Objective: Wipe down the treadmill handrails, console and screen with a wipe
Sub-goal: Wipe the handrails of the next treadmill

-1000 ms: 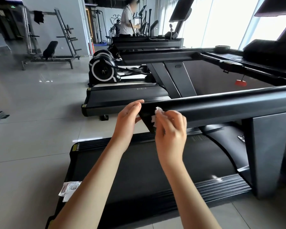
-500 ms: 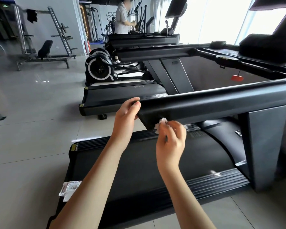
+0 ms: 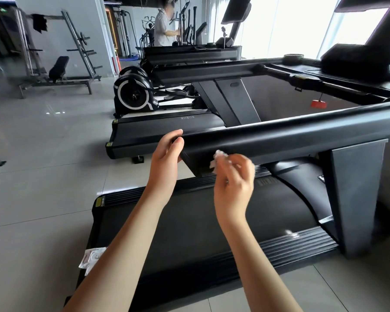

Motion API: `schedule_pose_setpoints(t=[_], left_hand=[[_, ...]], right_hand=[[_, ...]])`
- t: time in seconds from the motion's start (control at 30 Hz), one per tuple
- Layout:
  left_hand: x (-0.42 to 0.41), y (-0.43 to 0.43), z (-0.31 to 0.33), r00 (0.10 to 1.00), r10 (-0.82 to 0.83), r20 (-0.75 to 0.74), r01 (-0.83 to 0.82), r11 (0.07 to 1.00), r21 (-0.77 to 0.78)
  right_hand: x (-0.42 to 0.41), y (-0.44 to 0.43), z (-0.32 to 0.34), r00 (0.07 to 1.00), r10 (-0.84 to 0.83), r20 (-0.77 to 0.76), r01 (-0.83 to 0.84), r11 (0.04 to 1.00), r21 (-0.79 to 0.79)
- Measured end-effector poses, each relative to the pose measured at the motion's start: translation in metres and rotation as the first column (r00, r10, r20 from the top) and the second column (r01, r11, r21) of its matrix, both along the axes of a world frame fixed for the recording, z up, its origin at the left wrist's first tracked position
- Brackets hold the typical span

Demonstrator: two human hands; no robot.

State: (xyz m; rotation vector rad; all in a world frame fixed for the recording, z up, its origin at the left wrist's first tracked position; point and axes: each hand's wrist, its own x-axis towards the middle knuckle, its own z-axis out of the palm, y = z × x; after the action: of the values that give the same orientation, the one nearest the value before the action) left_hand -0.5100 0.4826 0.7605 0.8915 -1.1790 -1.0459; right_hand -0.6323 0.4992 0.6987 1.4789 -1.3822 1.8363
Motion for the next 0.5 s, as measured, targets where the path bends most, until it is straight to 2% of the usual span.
schedule_pose_setpoints(t=[0.1,0.3,0.43,0.5], left_hand=[[0.0,-0.001,-0.002,0.999,0.019,0.032,-0.017,0.999,-0.046],[-0.002,-0.002,-0.004,0.995,0.066,0.08,-0.057,0.992,-0.115],[-0.002,-0.001,-0.001,0.989,0.091,0.112,-0.078,0.99,-0.12],[-0.002,-0.001,-0.001,0.987,0.102,0.127,-0.087,0.989,-0.119]], right_hand=[[-0.013,-0.007,0.014,0.982,-0.073,0.175,0.077,0.997,-0.017],[-0.001,-0.002,0.023,0.998,-0.012,-0.057,0.013,1.0,0.014],[-0.019,-0.01,0.053,0.997,-0.068,0.034,0.066,0.996,0.051],[-0.013,-0.01,0.057,0.998,-0.053,-0.03,0.056,0.994,0.095]])
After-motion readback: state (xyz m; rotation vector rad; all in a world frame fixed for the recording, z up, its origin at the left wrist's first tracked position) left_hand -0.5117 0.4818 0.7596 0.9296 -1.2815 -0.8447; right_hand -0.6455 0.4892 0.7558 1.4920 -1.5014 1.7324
